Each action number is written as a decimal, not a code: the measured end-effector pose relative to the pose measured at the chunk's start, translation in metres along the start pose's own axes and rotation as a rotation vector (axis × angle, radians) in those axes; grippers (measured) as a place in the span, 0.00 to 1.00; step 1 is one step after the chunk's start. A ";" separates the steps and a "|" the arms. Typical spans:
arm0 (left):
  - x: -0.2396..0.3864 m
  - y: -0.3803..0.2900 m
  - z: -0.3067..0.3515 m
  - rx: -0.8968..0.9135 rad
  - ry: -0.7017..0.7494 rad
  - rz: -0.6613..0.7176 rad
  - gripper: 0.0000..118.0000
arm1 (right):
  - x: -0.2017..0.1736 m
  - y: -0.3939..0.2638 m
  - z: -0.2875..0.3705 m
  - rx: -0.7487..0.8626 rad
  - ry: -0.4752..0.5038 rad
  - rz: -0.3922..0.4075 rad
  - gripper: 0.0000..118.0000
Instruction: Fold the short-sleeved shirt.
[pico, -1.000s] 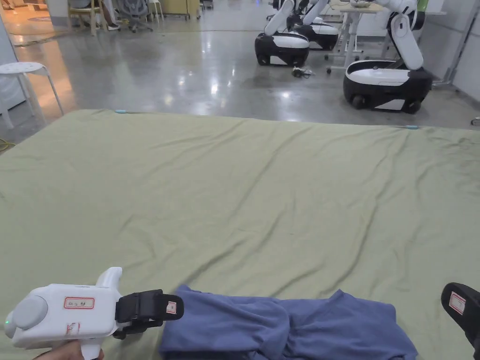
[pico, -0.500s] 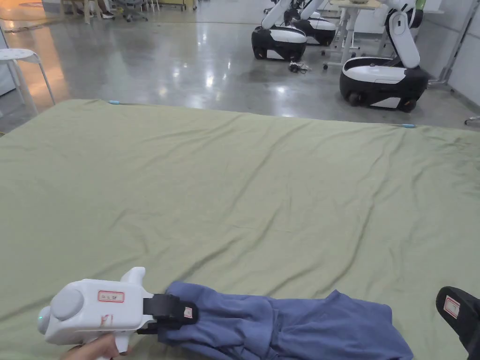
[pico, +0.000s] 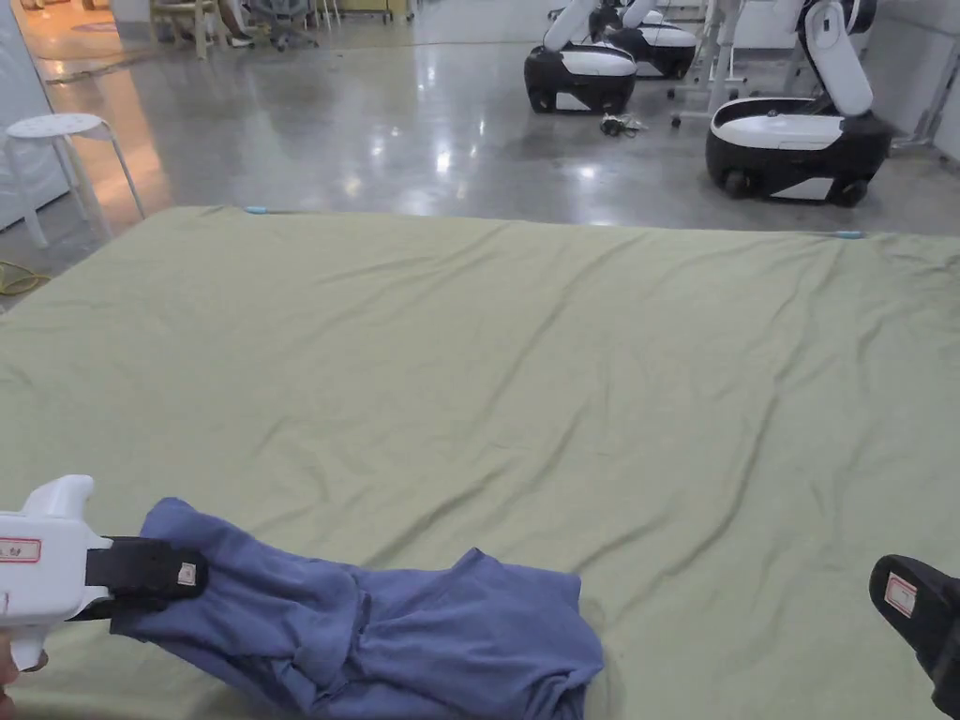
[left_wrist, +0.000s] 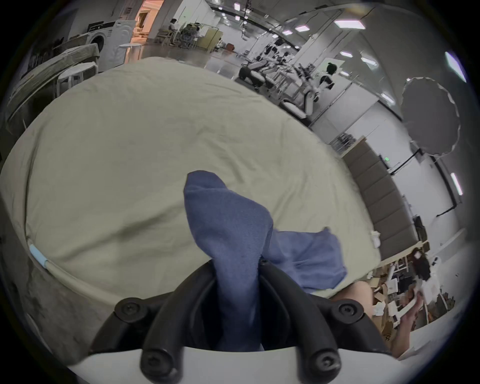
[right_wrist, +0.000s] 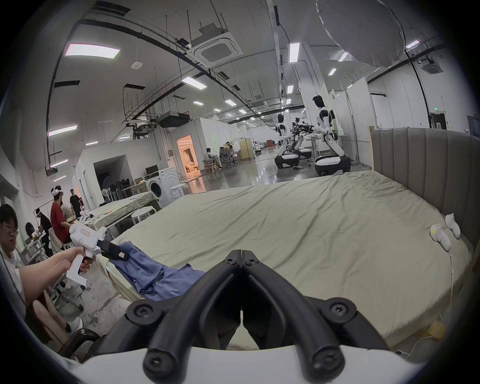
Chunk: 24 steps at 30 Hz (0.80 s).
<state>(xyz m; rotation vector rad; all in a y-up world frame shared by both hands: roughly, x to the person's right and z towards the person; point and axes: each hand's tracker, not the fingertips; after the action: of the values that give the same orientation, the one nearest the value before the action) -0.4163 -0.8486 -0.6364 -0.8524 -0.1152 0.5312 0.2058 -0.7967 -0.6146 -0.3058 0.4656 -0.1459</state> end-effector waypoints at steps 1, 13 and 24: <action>0.015 -0.001 -0.001 0.008 -0.051 0.002 0.09 | 0.000 0.000 0.000 0.000 0.003 -0.005 0.00; 0.190 -0.020 -0.139 -0.190 -0.119 -0.267 0.10 | 0.013 0.002 0.024 0.041 -0.024 -0.031 0.00; 0.191 -0.029 -0.182 -0.268 -0.079 -0.225 0.17 | 0.033 0.005 0.046 0.078 -0.094 -0.064 0.00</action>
<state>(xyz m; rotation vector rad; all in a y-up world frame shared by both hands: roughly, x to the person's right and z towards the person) -0.1837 -0.8953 -0.7558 -1.0639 -0.3570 0.3417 0.2570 -0.7868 -0.5909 -0.2502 0.3565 -0.2106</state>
